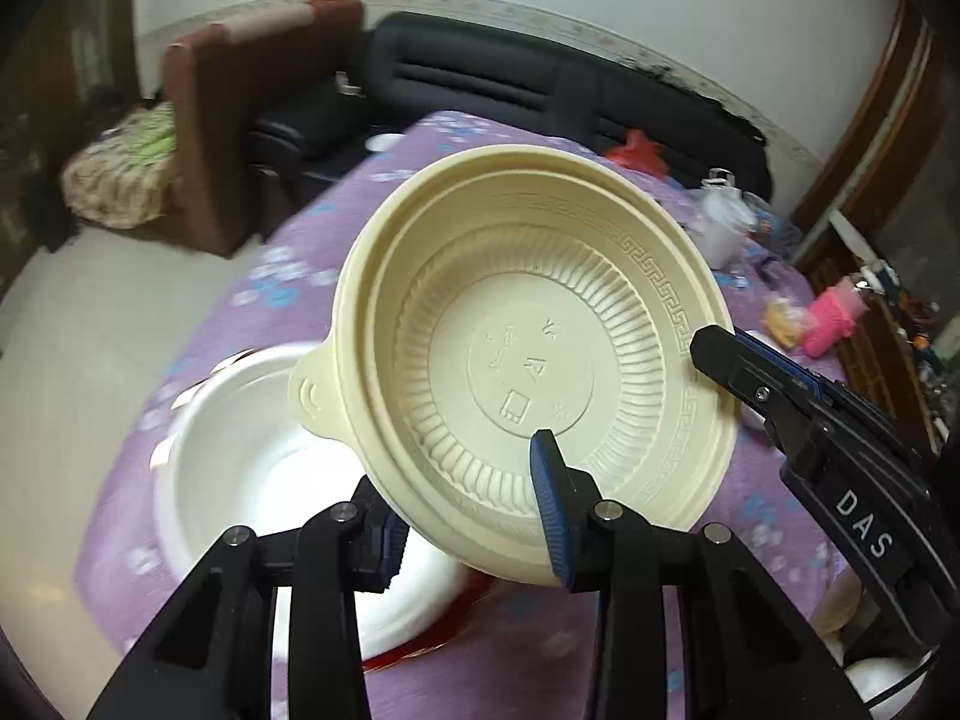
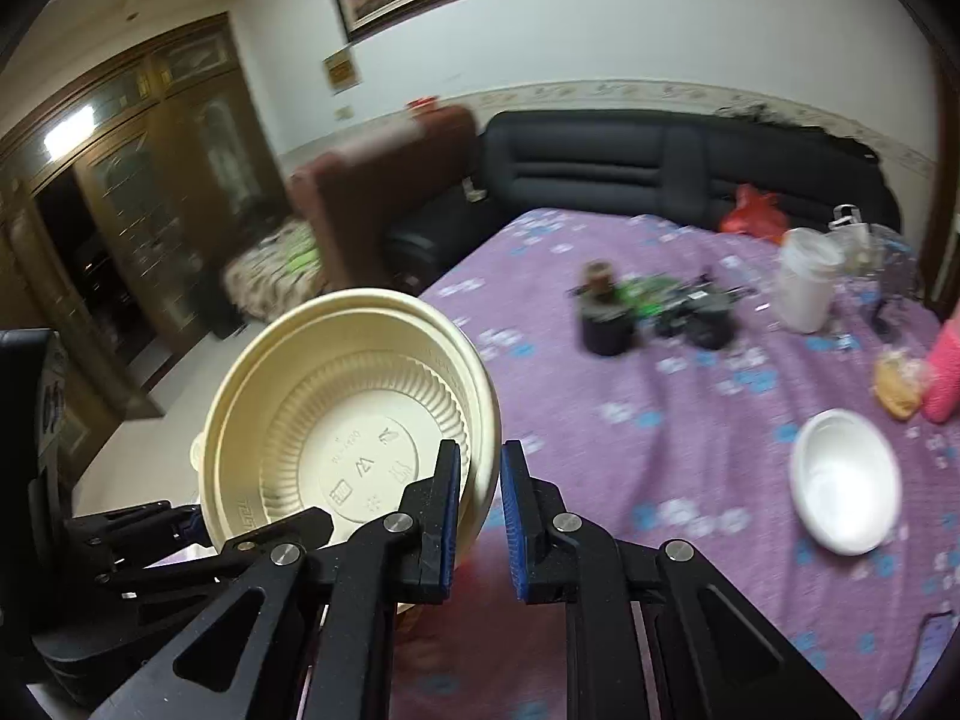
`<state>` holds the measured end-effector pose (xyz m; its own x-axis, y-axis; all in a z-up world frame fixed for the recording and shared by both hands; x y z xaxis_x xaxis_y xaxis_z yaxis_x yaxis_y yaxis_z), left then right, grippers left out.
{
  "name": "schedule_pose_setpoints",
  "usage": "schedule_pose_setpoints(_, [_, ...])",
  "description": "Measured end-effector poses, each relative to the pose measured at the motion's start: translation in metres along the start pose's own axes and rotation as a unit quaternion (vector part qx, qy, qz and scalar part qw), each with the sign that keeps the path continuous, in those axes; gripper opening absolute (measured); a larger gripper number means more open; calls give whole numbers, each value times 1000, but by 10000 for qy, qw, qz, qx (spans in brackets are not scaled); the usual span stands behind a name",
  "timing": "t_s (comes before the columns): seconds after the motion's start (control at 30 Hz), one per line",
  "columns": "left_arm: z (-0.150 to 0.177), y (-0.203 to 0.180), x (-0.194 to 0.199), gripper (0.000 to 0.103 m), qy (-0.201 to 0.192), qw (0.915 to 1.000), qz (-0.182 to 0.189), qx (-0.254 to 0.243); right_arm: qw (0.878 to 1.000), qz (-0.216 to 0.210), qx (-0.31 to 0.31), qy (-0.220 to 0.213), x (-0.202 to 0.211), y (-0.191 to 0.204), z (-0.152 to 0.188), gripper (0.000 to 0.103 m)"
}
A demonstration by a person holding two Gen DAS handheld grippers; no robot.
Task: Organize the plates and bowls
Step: 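Lift the cream bowl, lower it into the stack, open both grippers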
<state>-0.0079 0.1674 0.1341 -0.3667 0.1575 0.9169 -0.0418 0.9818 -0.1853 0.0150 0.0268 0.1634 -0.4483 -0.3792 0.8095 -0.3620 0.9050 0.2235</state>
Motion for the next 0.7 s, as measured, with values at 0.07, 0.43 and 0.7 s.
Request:
schedule_pose_setpoints(0.07, [12, 20, 4, 35, -24, 9998, -173, 78, 9998, -105, 102, 108, -11, 20, 7, 16])
schedule_pose_setpoints(0.43, [37, 64, -12, 54, -212, 9892, -1453, 13, 9964, 207, 682, 455, -77, 79, 38, 18])
schedule_pose_setpoints(0.7, [43, 71, 7, 69, -757, 9815, -1755, 131, 9960, 500, 732, -123, -65, 78, 43, 31])
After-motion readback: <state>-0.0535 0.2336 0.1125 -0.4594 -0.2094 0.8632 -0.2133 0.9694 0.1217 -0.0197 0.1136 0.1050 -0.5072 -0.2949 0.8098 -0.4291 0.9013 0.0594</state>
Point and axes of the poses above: each gripper's, at about its wrist camera, not at the fingertips, and x roughly against the way its jaws point, y to its left, z to its underside, the point moved 2 cm from there along -x, roughly the way its jaws point, and after that the axes turned 14 degrees about y, right-handed, at the moved point
